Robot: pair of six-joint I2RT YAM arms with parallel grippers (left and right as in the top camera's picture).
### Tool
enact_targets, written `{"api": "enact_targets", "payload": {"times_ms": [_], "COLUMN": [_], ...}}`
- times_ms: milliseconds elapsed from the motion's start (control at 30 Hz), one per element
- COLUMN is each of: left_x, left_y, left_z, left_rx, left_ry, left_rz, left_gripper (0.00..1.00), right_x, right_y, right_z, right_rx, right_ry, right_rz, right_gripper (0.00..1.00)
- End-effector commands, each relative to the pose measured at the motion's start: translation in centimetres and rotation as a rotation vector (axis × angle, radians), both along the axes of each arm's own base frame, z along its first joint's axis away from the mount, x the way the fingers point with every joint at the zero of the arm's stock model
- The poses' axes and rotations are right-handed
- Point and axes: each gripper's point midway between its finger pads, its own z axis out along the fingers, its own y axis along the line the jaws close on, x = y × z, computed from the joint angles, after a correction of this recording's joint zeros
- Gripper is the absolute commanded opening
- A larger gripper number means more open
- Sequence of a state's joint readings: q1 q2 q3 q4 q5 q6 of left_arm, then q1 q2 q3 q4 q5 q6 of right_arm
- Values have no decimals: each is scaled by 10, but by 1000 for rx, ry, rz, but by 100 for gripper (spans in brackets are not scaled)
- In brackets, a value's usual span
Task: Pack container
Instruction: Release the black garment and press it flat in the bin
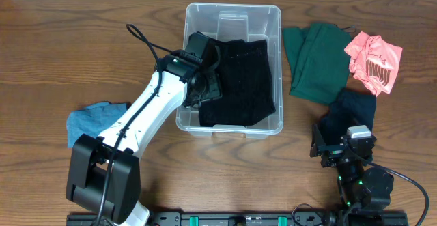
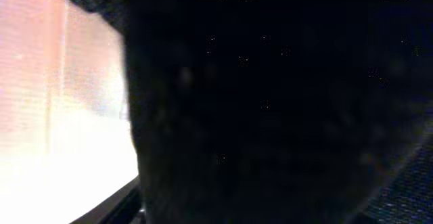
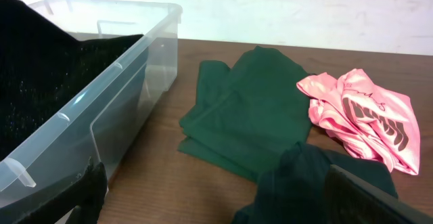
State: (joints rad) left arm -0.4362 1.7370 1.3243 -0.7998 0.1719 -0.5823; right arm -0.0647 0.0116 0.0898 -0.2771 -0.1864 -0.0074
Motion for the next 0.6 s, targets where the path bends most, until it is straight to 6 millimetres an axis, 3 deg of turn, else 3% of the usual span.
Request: {"api": "enact_targets", "payload": {"times_ms": [0,167,267,333,400,433,567], "left_x": [6,10,14,20,31,37,56], "left_y": [2,7,26,36,33,30,21], "left_z": [27,69,99,118,134,139,138], "left_rx": [-4,-19,35,71,78,76,95], "left_ry": [-79,-201,-319,-406,-499,-536,-596], "left_rz": [17,16,63,76,19,-2,-69], "left_gripper": [68,72,73,73,73,71,49], "right_x": [0,0,0,0,0,0,0], "right_y": [-1,-1,-1,-1,-1,-1,-1], "right_z": [0,0,0,0,0,0,0], "right_rx": [11,11,11,11,11,11,11], "right_ry": [0,0,0,0,0,0,0], "right_rz": [-4,-4,-4,-4,-4,-4,-4], "right_gripper": [99,99,99,99,99,99,99]}}
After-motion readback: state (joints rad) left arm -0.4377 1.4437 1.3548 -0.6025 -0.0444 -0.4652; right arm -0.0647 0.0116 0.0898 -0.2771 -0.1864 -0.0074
